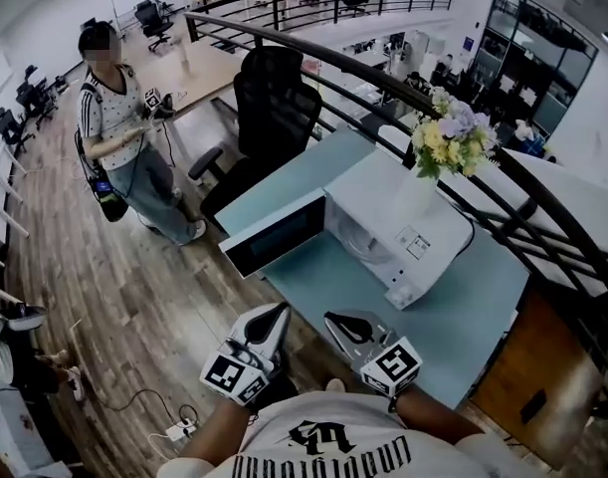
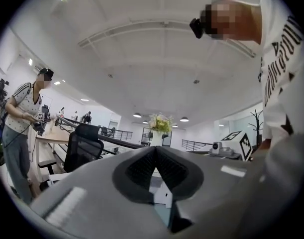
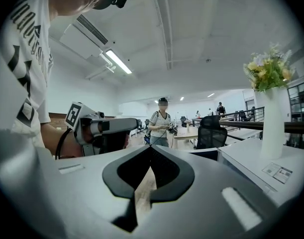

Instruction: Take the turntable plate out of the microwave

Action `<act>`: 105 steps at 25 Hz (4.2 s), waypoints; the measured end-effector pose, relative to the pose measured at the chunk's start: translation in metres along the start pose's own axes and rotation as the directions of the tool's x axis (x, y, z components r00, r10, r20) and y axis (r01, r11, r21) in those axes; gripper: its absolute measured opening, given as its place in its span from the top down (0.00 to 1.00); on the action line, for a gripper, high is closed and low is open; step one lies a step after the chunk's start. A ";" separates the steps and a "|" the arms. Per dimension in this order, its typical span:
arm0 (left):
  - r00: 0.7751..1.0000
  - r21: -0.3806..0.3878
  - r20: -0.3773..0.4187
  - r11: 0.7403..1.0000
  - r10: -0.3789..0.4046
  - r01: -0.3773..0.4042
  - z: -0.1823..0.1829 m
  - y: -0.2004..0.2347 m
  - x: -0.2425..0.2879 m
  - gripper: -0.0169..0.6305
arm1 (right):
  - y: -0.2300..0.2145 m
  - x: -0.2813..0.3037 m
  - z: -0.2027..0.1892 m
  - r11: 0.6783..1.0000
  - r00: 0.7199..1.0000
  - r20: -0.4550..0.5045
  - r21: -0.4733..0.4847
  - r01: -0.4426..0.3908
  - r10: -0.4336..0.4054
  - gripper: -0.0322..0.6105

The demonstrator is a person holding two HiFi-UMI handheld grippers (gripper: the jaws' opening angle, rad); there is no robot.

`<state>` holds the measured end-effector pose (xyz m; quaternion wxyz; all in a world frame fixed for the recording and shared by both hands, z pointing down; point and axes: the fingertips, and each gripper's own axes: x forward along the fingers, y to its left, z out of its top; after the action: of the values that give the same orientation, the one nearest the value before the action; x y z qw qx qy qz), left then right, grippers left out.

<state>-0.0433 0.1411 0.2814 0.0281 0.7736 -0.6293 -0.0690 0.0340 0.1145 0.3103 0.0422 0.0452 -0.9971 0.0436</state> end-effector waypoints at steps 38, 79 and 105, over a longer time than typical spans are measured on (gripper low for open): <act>0.871 -0.051 -0.142 0.882 -0.471 0.469 -0.044 0.130 0.129 0.90 | -0.127 0.113 -0.041 0.855 0.869 -0.060 0.158 0.494 -0.491 0.94; 0.795 -0.167 -0.339 0.864 -0.503 0.475 -0.258 0.109 0.259 0.90 | -0.307 0.084 -0.313 0.259 0.818 -0.180 0.892 0.369 -0.546 0.70; 0.797 -0.372 -0.392 0.871 -0.460 0.321 -0.304 0.124 0.250 0.89 | -0.328 0.071 -0.324 -0.049 0.674 -0.157 0.983 0.177 -0.722 0.86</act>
<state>-0.0712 -0.1419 0.5801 0.2757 0.8684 -0.4113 0.0251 0.0204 -0.1872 0.6658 -0.1991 0.4075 -0.6195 0.6407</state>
